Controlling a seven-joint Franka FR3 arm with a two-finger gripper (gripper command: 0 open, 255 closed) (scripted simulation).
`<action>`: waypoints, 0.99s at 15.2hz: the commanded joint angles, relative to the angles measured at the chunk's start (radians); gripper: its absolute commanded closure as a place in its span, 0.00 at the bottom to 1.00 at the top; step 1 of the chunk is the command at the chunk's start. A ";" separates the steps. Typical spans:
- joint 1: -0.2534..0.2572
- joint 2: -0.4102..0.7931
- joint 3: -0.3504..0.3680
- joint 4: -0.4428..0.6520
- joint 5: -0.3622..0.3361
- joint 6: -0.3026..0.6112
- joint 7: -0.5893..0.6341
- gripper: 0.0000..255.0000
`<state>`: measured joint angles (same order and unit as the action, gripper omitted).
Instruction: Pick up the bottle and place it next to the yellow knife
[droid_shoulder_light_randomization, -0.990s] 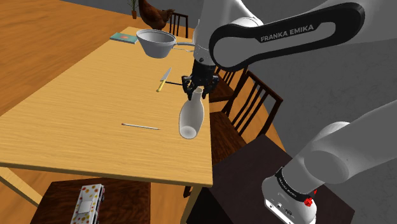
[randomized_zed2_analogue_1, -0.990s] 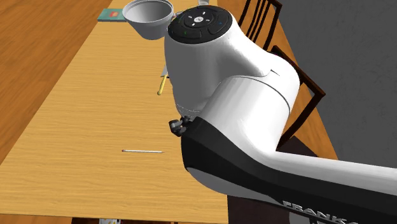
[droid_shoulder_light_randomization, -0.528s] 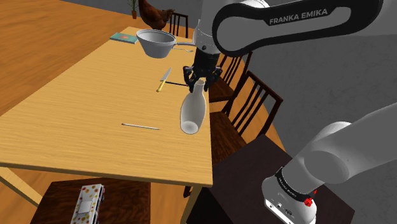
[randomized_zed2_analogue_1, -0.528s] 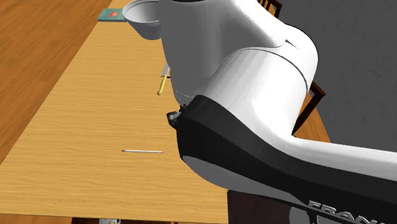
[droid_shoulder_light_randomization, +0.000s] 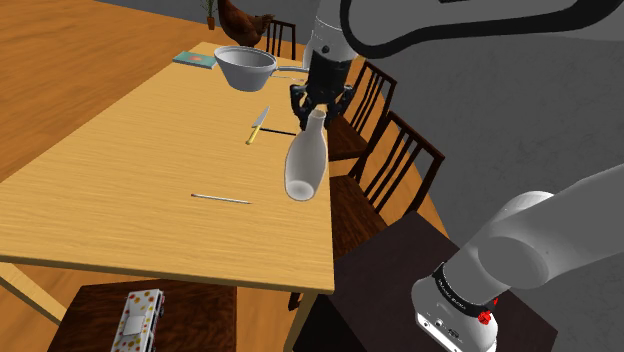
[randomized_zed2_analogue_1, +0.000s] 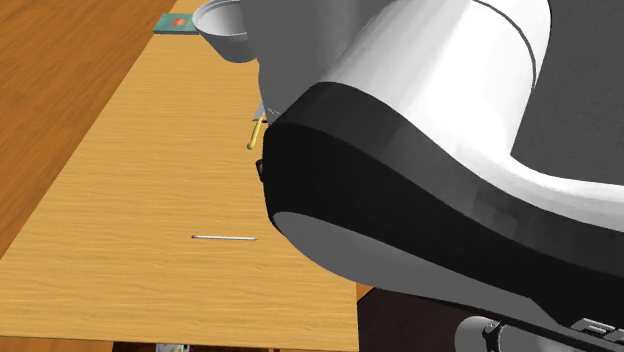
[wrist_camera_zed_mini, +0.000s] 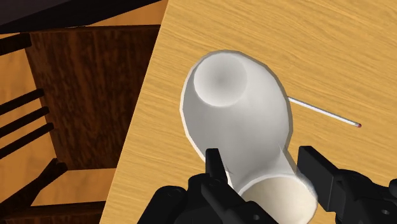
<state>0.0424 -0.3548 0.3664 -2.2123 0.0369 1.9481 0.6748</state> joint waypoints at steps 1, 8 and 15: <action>-0.001 -0.003 -0.003 0.026 0.000 -0.029 -0.003 1.00; -0.004 -0.006 -0.010 0.117 -0.002 -0.122 -0.009 1.00; -0.008 0.003 -0.014 0.219 -0.006 -0.216 -0.013 1.00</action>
<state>0.0354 -0.3549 0.3525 -2.0088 0.0316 1.7449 0.6623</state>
